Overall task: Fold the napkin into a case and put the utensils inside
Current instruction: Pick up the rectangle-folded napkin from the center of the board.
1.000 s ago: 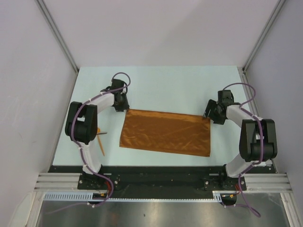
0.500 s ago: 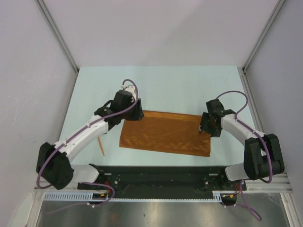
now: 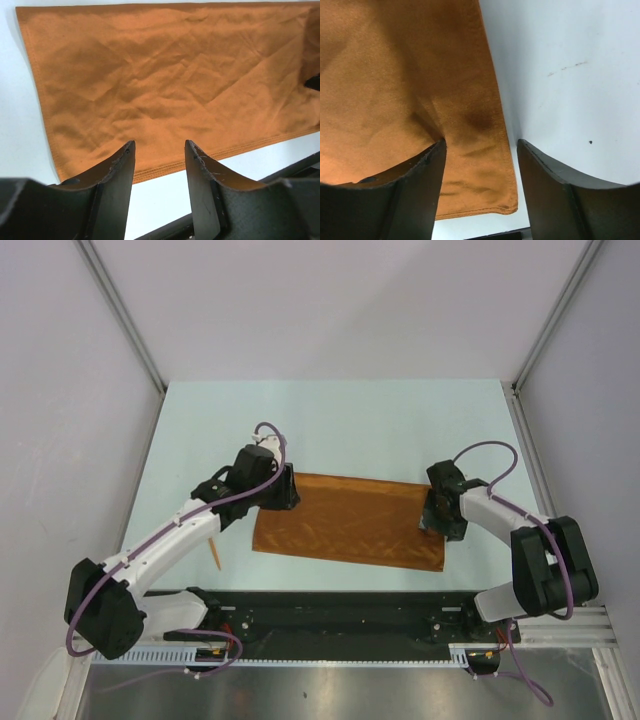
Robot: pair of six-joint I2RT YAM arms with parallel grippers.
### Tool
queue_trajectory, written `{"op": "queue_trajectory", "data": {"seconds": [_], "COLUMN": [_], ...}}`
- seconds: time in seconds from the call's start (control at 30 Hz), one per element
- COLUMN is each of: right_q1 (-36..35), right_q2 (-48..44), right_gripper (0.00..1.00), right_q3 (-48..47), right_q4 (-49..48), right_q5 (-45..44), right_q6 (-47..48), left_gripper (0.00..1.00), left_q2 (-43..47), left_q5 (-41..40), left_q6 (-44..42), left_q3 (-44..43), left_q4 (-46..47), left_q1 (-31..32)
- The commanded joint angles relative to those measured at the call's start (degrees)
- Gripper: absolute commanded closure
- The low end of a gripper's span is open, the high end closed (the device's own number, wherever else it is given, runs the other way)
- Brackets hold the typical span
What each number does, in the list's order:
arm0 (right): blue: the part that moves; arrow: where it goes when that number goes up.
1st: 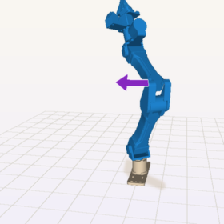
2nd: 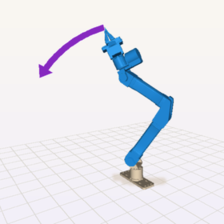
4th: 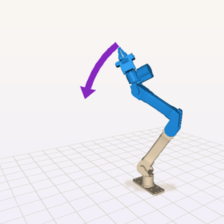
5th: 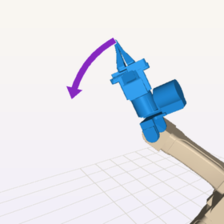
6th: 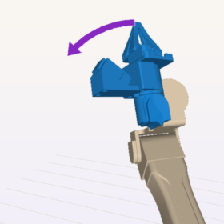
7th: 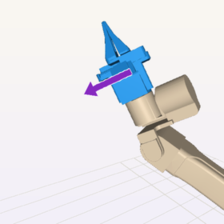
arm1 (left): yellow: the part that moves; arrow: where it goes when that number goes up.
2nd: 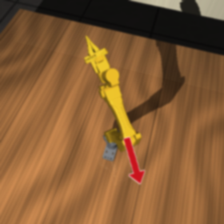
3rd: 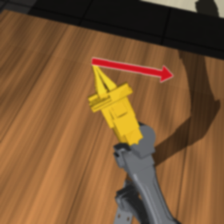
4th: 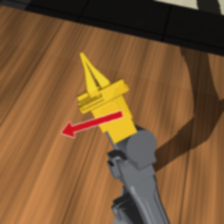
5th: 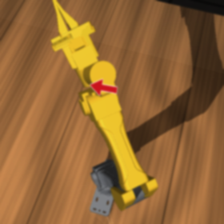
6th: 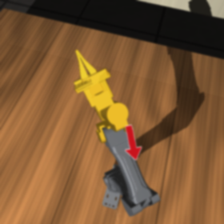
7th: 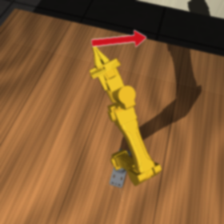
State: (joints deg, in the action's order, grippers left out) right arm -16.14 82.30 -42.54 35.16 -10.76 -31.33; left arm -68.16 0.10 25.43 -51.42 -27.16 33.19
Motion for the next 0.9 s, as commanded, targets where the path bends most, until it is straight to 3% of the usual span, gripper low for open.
{"op": "queue_trajectory", "data": {"seconds": [0.0,0.13,0.23,0.27,0.5,0.7,0.87], "right_q1": [-0.5,-1.1,-1.7,-1.7,-1.8,-1.1,5.6], "right_q2": [5.3,5.8,5.5,5.3,2.3,-5.8,-12.0], "right_gripper": [0.38,0.53,0.57,0.67,1.0,1.0,1.0], "right_q3": [2.3,3.3,3.3,3.3,3.6,2.2,2.2], "right_q4": [-5.2,-6.6,-6.9,-7.0,-8.3,-4.8,-3.3], "right_q5": [-0.3,0.9,1.2,1.1,1.2,-3.5,-1.5], "right_q6": [-0.7,-1.8,-2.2,-2.2,-1.2,-0.9,2.0], "left_gripper": [0.51,0.51,0.51,0.51,0.51,0.53,0.57], "left_q2": [0.8,1.2,1.9,2.1,1.9,-3.2,-10.8], "left_q5": [1.7,2.1,2.3,2.4,4.6,7.8,8.7], "left_q6": [0.0,-0.1,0.0,0.1,0.1,3.2,7.4], "left_q3": [-0.7,-0.8,-1.1,-1.1,-0.7,0.7,-1.6], "left_q4": [1.1,0.8,0.4,0.4,0.4,5.1,9.0], "left_q1": [-0.1,-0.1,-0.1,0.0,0.0,1.3,3.0]}}
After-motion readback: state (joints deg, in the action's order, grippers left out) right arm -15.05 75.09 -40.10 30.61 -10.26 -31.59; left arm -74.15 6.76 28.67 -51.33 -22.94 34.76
